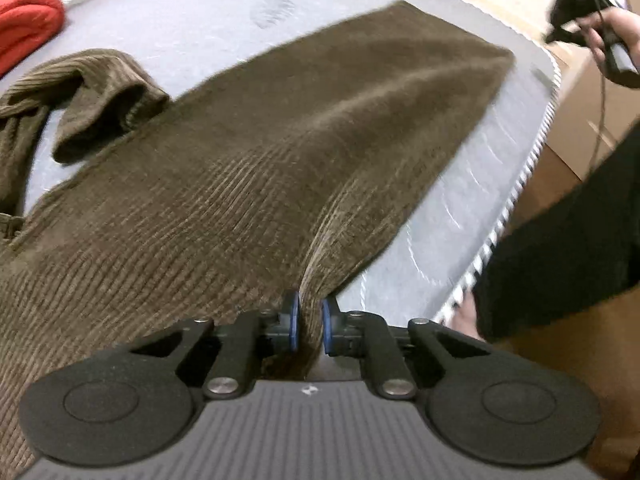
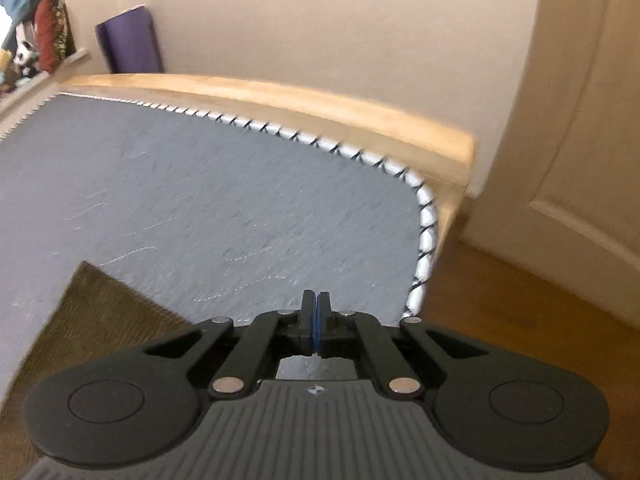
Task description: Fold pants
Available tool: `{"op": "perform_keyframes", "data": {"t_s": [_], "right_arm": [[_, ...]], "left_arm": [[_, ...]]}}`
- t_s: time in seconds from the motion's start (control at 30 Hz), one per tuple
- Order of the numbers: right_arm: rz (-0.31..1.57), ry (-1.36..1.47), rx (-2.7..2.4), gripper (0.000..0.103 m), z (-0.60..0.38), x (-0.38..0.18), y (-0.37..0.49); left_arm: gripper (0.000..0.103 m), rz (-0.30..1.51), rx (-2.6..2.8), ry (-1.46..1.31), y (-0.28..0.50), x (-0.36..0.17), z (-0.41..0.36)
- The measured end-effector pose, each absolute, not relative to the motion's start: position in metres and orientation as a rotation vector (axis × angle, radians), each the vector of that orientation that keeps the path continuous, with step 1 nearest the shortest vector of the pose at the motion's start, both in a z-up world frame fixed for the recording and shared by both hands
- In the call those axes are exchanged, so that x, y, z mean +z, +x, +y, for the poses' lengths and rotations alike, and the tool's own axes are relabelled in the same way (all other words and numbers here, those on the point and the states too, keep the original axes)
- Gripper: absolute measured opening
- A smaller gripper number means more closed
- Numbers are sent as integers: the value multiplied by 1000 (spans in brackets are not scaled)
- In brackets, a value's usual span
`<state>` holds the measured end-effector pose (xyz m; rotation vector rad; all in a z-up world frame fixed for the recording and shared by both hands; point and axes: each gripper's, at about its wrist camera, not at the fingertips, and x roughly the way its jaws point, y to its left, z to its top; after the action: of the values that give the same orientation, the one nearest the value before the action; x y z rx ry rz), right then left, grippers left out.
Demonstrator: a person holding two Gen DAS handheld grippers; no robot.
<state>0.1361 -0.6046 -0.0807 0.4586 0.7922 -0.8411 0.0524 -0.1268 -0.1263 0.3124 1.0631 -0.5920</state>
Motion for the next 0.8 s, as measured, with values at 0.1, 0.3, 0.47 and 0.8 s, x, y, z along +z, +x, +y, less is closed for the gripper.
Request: {"op": "perform_keyframes", "data": {"t_s": [0.1, 0.3, 0.47, 0.8], "right_arm": [[855, 552, -667, 3, -604, -94, 139], [845, 456, -493, 59, -574, -93, 171], [1016, 497, -613, 58, -580, -129, 193], [939, 428, -733, 6, -584, -118, 196]], "left_arm": [[23, 1103, -625, 276, 49, -124, -115], [49, 956, -526, 73, 54, -85, -86], [49, 1006, -418, 78, 65, -98, -74], [44, 1130, -411, 219, 69, -130, -88]]}}
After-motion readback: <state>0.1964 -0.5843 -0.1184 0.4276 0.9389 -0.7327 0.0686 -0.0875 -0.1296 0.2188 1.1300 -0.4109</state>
